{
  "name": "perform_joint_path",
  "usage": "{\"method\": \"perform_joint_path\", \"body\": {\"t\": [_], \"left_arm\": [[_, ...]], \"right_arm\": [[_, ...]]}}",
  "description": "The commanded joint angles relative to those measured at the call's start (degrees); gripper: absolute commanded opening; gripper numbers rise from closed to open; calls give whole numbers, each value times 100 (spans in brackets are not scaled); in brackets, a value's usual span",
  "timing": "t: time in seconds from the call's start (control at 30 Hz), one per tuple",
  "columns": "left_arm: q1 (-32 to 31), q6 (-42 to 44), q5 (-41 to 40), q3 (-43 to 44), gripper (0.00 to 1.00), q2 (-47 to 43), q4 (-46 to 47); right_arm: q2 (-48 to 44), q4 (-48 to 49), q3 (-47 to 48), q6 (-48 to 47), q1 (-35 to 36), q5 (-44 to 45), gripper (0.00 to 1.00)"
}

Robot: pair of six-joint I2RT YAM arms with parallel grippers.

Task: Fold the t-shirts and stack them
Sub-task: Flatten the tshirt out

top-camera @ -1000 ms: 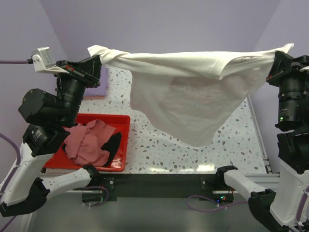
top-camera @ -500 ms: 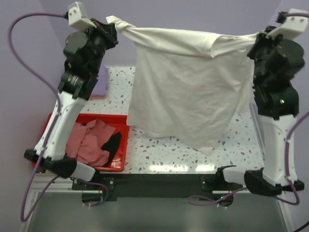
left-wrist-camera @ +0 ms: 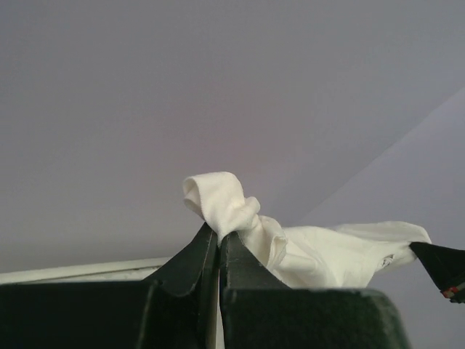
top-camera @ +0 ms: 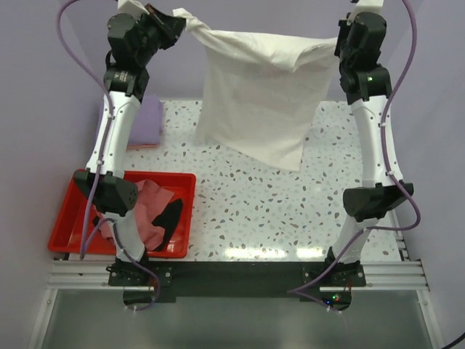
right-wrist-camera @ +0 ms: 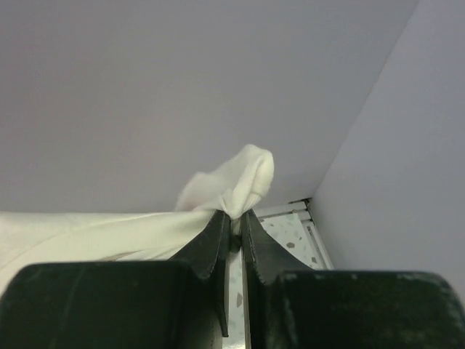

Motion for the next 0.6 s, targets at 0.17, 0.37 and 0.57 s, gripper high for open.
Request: {"method": "perform_joint_path", "body": {"t": [0.17,0.37,0.57], "left_arm": [[93,499,452,-2446,0,-2260,896],[32,307,785,-6205,0,-3833,1474],[-1162,-336,-172,-9331,0,-5065,2011]], "right_arm": [[-2401,1287,-2208,-128,-54,-561,11],[-3615,797,-4565,-366,-54,-916,8],[-3854,-592,-6280,755,-45,-99,15]]}}
